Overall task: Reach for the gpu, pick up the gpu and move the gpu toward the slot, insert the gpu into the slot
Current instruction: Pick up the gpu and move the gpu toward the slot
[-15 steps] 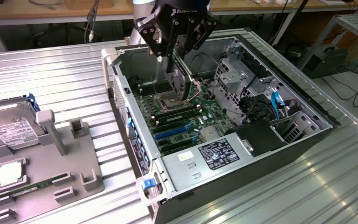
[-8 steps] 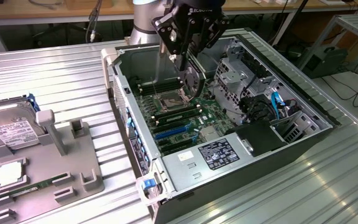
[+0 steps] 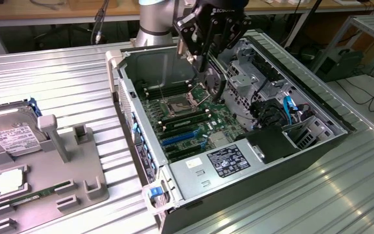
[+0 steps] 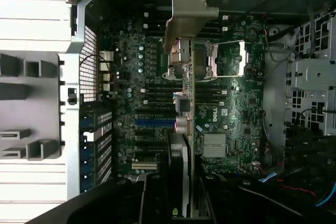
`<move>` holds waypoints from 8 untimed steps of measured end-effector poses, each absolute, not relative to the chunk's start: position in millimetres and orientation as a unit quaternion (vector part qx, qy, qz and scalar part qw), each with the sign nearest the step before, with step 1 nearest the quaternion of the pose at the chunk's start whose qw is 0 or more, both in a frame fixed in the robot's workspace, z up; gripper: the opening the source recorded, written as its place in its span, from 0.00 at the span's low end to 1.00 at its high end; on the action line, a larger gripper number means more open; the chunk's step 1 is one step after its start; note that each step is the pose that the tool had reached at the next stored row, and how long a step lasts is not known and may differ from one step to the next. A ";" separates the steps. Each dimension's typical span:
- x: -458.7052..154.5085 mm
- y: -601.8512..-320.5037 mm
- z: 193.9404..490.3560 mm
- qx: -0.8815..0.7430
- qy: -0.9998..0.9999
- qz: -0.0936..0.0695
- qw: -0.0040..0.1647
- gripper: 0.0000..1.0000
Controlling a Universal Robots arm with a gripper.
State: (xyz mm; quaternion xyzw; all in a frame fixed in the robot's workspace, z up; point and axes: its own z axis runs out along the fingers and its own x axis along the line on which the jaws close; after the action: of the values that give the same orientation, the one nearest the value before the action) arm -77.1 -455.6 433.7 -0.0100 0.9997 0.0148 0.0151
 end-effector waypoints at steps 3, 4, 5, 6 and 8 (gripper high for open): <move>-68.2 -455.6 433.2 -0.008 1.000 0.015 0.015 0.28; -64.5 -455.6 432.8 -0.004 1.000 0.015 0.015 0.28; -62.8 -455.6 432.8 -0.002 1.000 0.015 0.015 0.28; -59.8 -455.6 432.6 -0.001 1.000 0.015 0.015 0.28; -50.8 -455.6 432.5 -0.001 1.000 0.015 0.015 0.28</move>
State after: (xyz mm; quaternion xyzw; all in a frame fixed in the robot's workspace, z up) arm -50.8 -455.6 432.5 -0.0009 0.9998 0.0147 0.0153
